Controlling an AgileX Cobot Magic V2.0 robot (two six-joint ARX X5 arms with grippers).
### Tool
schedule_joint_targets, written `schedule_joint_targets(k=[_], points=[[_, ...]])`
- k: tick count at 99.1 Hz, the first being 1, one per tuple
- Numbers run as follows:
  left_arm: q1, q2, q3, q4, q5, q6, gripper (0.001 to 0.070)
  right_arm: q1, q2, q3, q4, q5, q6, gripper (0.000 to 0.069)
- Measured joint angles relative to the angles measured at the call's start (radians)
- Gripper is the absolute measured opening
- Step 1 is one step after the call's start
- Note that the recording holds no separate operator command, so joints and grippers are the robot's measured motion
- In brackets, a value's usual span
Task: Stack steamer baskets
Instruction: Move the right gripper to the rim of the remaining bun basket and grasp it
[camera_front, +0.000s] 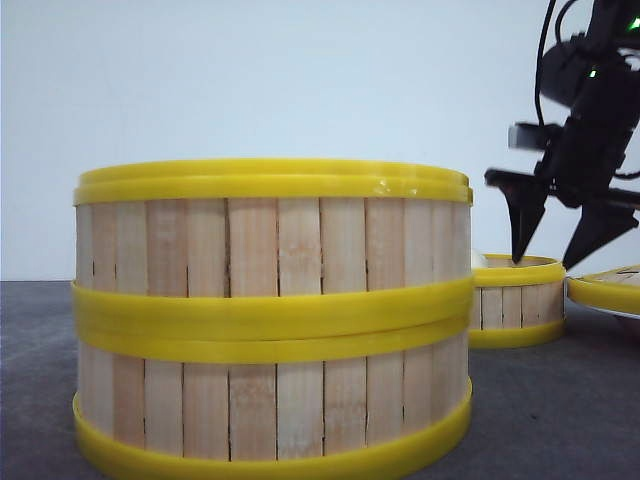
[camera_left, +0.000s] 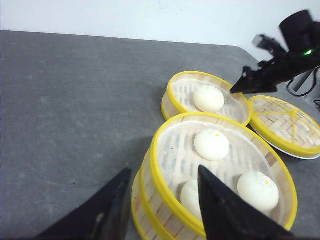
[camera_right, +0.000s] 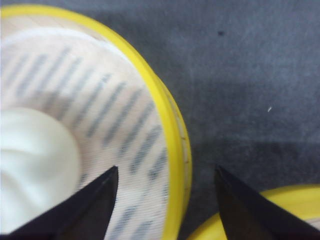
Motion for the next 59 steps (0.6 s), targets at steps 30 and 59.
schedule_joint_targets(k=[30, 59], points=[[0.000, 0.000, 0.000, -0.041, 0.005, -0.018, 0.0241, 0.002, 0.038, 0.000, 0.030, 0.063, -0.011, 0.0222], [0.000, 0.000, 0.000, -0.045, 0.006, -0.019, 0.0241, 0.016, 0.058, 0.001, 0.035, 0.067, -0.011, 0.0046]])
